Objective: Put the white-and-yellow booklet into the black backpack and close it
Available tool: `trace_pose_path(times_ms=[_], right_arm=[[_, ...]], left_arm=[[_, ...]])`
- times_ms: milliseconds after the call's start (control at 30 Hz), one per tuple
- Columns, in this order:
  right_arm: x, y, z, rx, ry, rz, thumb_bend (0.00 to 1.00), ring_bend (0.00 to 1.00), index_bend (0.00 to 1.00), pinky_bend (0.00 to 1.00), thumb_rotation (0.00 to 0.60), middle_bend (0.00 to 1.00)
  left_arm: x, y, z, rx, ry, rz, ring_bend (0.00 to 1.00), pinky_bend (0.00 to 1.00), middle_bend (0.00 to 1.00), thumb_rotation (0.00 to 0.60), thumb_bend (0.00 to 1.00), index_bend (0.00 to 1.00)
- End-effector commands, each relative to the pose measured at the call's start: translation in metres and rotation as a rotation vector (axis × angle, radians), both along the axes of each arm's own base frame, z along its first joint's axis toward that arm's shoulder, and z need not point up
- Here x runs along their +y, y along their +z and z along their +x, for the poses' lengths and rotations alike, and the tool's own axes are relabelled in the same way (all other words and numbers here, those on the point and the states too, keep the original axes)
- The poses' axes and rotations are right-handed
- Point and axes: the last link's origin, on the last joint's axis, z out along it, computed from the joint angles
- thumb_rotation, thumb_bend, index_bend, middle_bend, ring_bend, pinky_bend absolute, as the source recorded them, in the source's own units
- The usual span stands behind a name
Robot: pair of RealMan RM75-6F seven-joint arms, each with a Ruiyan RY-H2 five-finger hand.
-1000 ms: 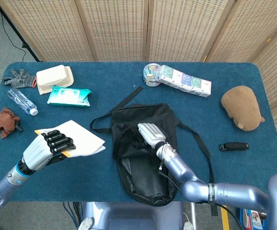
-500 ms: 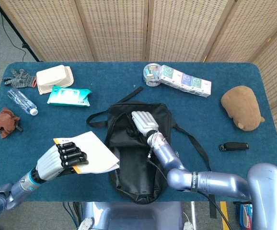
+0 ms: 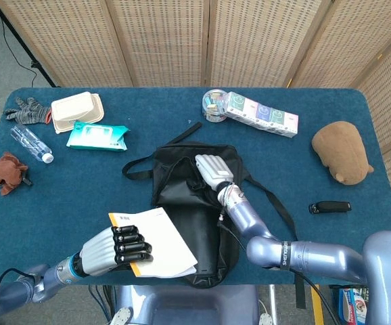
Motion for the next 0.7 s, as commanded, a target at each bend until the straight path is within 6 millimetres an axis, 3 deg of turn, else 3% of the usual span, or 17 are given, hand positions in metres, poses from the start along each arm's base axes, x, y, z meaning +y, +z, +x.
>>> trace_pose_path(times_ms=[33,700], right_arm=[[0.0,0.001,-0.002,0.001,-0.003,0.001,0.63,0.54,0.55,0.85,0.6,0.59],[0.007,0.009,-0.01,0.006,-0.014,0.059,0.63,0.54,0.56,0.85,0.6,0.59]], left_arm=[[-0.004,-0.003,0.009,-0.024,-0.025,-0.018,0.59,0.65,0.72,0.6,0.54,0.84],[0.026,-0.07,0.036,0.099,-0.132,0.003,0.58,0.65,0.72,0.6,0.53,0.84]])
